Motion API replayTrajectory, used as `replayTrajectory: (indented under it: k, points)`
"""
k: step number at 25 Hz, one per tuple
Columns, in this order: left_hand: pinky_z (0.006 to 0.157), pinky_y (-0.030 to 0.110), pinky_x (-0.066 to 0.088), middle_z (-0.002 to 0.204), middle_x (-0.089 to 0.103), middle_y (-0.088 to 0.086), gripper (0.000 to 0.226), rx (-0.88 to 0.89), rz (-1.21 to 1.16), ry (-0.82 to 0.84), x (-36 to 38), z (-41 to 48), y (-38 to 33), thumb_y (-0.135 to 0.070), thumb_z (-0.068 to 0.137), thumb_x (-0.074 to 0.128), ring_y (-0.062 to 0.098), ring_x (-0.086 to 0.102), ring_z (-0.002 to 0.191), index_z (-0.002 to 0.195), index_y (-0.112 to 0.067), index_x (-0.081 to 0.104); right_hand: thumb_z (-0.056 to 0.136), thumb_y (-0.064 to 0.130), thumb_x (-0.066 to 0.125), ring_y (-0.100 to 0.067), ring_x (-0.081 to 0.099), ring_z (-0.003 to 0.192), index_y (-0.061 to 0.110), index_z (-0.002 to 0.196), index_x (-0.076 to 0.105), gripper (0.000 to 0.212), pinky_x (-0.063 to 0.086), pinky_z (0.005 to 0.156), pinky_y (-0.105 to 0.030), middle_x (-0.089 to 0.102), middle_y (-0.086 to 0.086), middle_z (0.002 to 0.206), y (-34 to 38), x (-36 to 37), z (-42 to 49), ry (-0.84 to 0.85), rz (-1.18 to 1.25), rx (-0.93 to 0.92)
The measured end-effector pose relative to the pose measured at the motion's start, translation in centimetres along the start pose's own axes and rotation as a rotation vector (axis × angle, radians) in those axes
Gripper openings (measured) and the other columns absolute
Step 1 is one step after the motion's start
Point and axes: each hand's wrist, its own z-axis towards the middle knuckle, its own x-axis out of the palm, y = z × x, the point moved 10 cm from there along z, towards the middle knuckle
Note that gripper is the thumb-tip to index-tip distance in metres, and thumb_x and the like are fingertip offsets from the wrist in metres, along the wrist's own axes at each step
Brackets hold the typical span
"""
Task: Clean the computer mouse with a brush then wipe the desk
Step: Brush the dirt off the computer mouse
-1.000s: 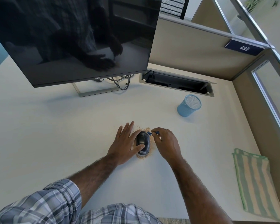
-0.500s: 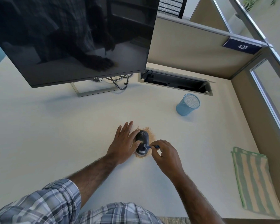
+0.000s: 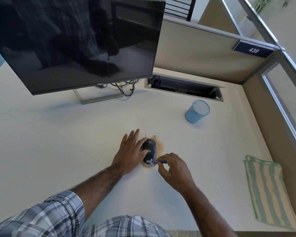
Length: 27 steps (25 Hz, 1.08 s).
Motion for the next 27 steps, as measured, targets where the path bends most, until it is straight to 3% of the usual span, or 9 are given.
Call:
replayTrajectory:
  k: [6, 9, 12, 14, 19, 24, 27]
  points:
    - [0.128, 0.047, -0.003, 0.173, -0.002, 0.005, 0.065, -0.003, 0.004, 0.012, 0.0, 0.0, -0.1, -0.059, 0.105, 0.018, 0.023, -0.007, 0.159, 0.159, -0.027, 0.03, 0.093, 0.023, 0.062, -0.009, 0.061, 0.086, 0.021, 0.103, 0.075, 0.017, 0.054, 0.072, -0.027, 0.074, 0.008, 0.096, 1.3, 1.0, -0.3, 0.095, -0.047, -0.115]
    - [0.128, 0.045, -0.005, 0.173, -0.001, 0.005, 0.064, -0.011, 0.009, 0.011, -0.2, 0.0, 0.0, -0.059, 0.105, 0.019, 0.023, -0.006, 0.159, 0.159, -0.026, 0.031, 0.094, 0.022, 0.064, -0.008, 0.062, 0.087, 0.019, 0.105, 0.075, 0.016, 0.053, 0.072, -0.023, 0.074, 0.007, 0.097, 1.4, 0.4, 0.0, 0.036, -0.034, -0.118]
    - [0.128, 0.046, -0.005, 0.173, -0.003, 0.004, 0.066, -0.012, 0.002, 0.023, 0.0, 0.0, 0.0, -0.061, 0.103, 0.016, 0.021, -0.009, 0.159, 0.159, -0.028, 0.029, 0.094, 0.022, 0.063, -0.01, 0.061, 0.084, 0.019, 0.104, 0.075, 0.017, 0.05, 0.07, -0.024, 0.074, 0.006, 0.095, 2.0, 1.4, -0.2, 0.089, -0.08, -0.146]
    - [0.128, 0.047, -0.003, 0.173, -0.004, 0.003, 0.064, -0.014, -0.002, 0.029, 0.0, 0.0, 0.0, -0.06, 0.105, 0.018, 0.021, -0.009, 0.159, 0.159, -0.028, 0.029, 0.092, 0.026, 0.06, -0.008, 0.06, 0.083, 0.021, 0.102, 0.075, 0.019, 0.053, 0.068, -0.025, 0.073, 0.007, 0.092, 1.5, 1.7, -0.5, 0.099, -0.052, -0.095]
    - [0.128, 0.046, -0.006, 0.173, -0.005, 0.002, 0.072, 0.0, 0.03, 0.036, 0.2, -0.1, -0.1, -0.068, 0.102, 0.013, 0.02, -0.01, 0.159, 0.161, -0.028, 0.025, 0.089, 0.024, 0.065, -0.003, 0.056, 0.085, 0.027, 0.099, 0.074, 0.015, 0.045, 0.069, -0.016, 0.068, 0.016, 0.091, -1.9, -0.5, 0.4, -0.101, 0.082, 0.128]
    - [0.128, 0.049, -0.006, 0.173, -0.005, 0.003, 0.087, 0.0, 0.02, 0.043, 0.0, 0.0, -0.3, -0.08, 0.091, 0.025, 0.022, -0.01, 0.159, 0.159, -0.028, 0.025, 0.094, 0.025, 0.063, -0.004, 0.058, 0.087, 0.031, 0.102, 0.072, 0.013, 0.048, 0.071, -0.023, 0.064, 0.021, 0.092, -3.0, 0.3, 1.2, -0.055, 0.109, 0.205]
    - [0.128, 0.048, -0.006, 0.173, -0.004, 0.003, 0.085, -0.002, 0.018, 0.039, -0.1, 0.0, -0.3, -0.078, 0.09, 0.031, 0.022, -0.009, 0.159, 0.159, -0.028, 0.027, 0.096, 0.026, 0.062, 0.001, 0.056, 0.085, 0.034, 0.103, 0.072, 0.014, 0.042, 0.069, -0.018, 0.059, 0.027, 0.088, -3.5, -0.3, 1.7, -0.099, 0.11, 0.233]
